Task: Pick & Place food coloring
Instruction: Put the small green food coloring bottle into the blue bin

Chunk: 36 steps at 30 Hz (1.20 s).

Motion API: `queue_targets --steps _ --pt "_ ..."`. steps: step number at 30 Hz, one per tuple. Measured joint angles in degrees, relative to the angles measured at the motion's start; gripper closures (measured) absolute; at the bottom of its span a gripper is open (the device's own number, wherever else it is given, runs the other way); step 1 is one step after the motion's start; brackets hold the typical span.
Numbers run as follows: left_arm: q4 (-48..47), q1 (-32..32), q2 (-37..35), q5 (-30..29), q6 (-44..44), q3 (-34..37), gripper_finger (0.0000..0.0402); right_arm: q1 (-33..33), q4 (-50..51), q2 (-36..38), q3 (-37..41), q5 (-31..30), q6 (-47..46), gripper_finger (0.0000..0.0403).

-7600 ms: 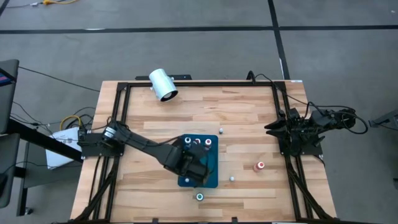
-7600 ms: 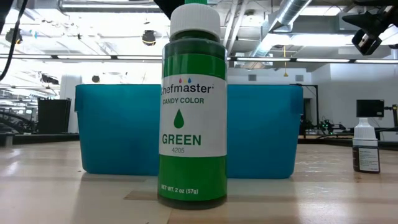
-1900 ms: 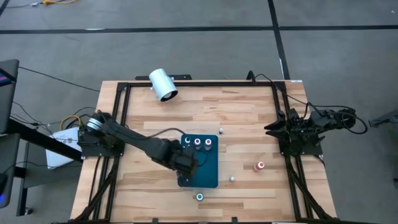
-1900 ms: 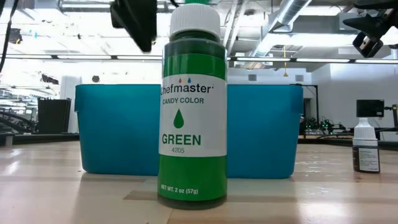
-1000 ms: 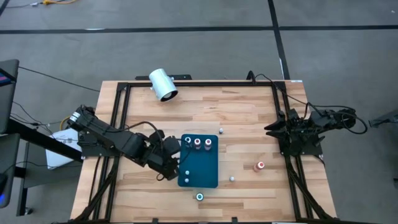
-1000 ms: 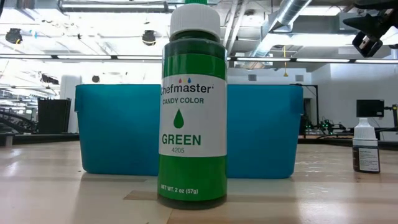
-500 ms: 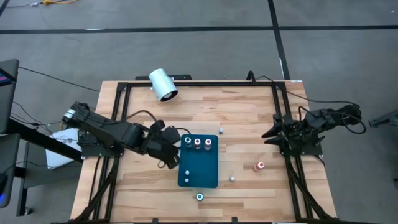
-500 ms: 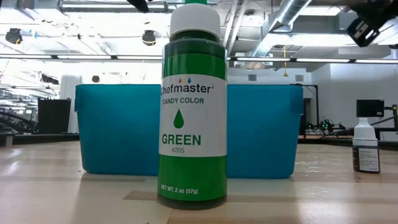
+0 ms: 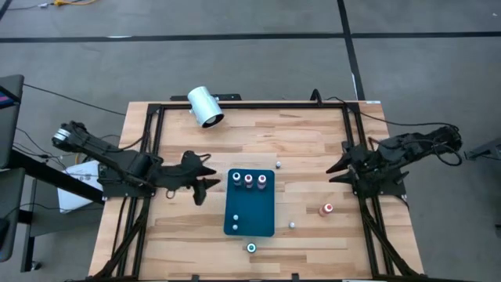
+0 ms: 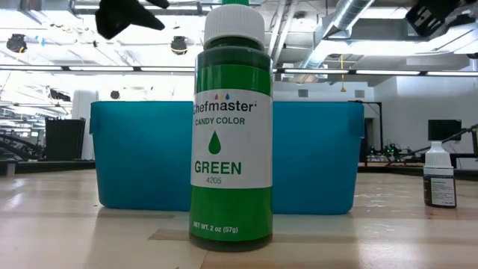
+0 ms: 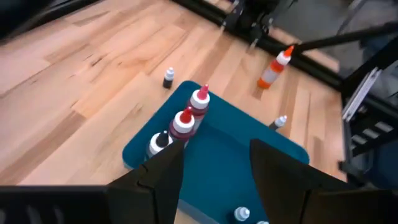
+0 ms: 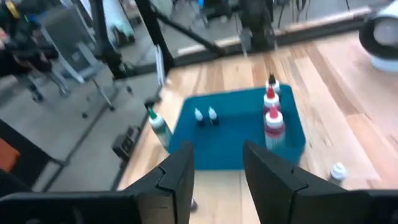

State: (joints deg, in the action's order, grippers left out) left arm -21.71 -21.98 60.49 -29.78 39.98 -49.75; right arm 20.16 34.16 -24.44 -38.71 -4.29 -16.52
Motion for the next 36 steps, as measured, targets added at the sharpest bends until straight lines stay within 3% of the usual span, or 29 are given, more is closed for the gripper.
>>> queue_targets --steps 8,15,27,36 --pt "14.1 0.0 -8.4 -1.3 -1.6 13.4 0.0227 -0.3 7.1 -9.9 -4.7 -0.6 0.1 0.0277" --pt "16.6 0.0 -13.3 -2.6 -0.9 19.9 0.0227 -5.5 9.7 -20.2 -8.7 0.3 0.5 0.0277" --pt "14.4 0.0 -23.6 -4.5 -1.4 25.0 0.0227 -17.6 8.2 -35.4 -16.4 1.3 12.3 0.0277" --pt "11.7 0.0 -28.0 -4.6 -3.9 25.0 0.0227 -22.0 6.6 -43.7 -20.1 1.3 17.0 0.0275"
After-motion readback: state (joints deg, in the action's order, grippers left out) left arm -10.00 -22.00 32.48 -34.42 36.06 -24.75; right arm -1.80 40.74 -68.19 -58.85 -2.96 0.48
